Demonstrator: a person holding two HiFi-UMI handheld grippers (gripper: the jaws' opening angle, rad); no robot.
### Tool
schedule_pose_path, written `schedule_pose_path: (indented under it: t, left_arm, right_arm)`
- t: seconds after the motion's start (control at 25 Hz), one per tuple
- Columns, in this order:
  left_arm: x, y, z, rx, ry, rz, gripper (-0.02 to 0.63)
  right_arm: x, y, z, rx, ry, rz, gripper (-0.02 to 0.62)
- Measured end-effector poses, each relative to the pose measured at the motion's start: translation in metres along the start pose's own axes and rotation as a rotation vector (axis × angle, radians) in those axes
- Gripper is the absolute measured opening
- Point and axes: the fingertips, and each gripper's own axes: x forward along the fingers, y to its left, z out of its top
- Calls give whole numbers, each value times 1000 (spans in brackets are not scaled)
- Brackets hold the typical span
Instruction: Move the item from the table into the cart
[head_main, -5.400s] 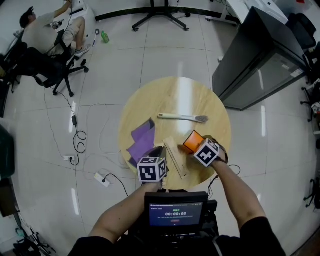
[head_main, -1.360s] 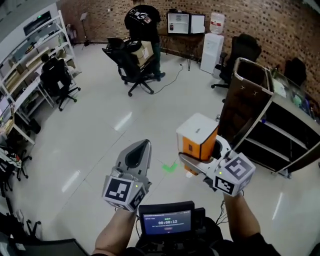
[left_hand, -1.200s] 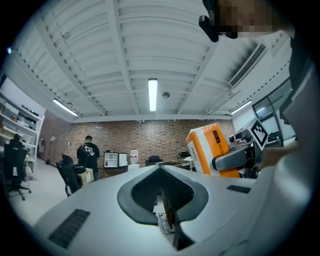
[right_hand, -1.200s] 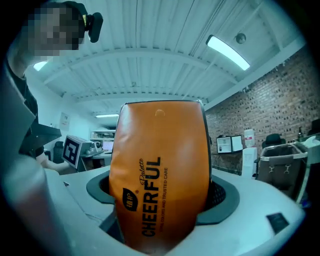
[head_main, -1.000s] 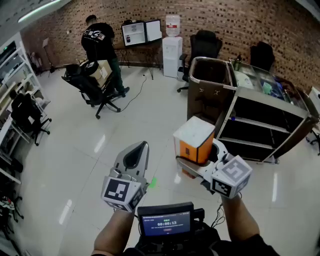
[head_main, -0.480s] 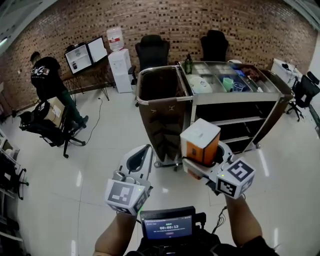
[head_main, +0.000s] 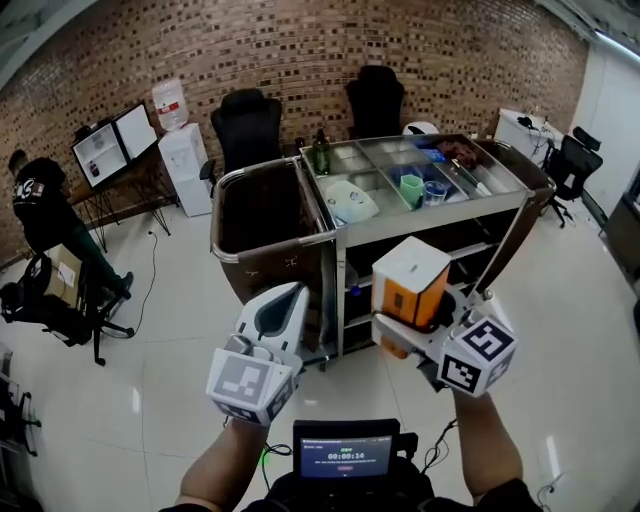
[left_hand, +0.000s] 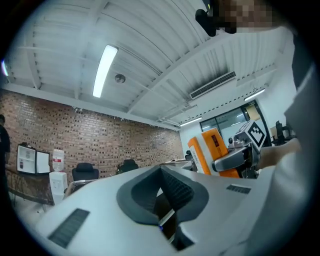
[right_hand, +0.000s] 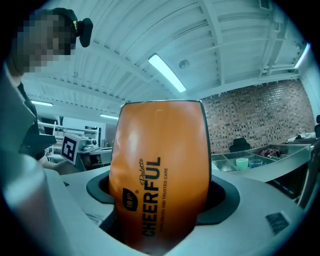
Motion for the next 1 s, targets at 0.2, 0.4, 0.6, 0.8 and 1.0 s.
schedule_pose_path:
  t: [0.2, 0.4, 0.6, 0.8, 1.0]
  left_arm:
    - [210, -23, 46, 4, -11, -32, 8]
    - [383, -43, 96, 12, -24, -57, 8]
    - [544, -7, 116, -7, 6, -79, 8]
    - [651, 42, 116, -42, -2, -80, 8]
    - [684, 54, 84, -9, -23, -78, 8]
  right_arm:
    - [-1, -208, 83, -20, 20, 10, 402]
    - [1, -356, 133, -90, 57, 30, 402]
    - [56, -502, 188, -89, 63, 38, 402]
    - [113, -608, 216, -107, 67, 32, 402]
    - [136, -650, 196, -106, 37, 27, 402]
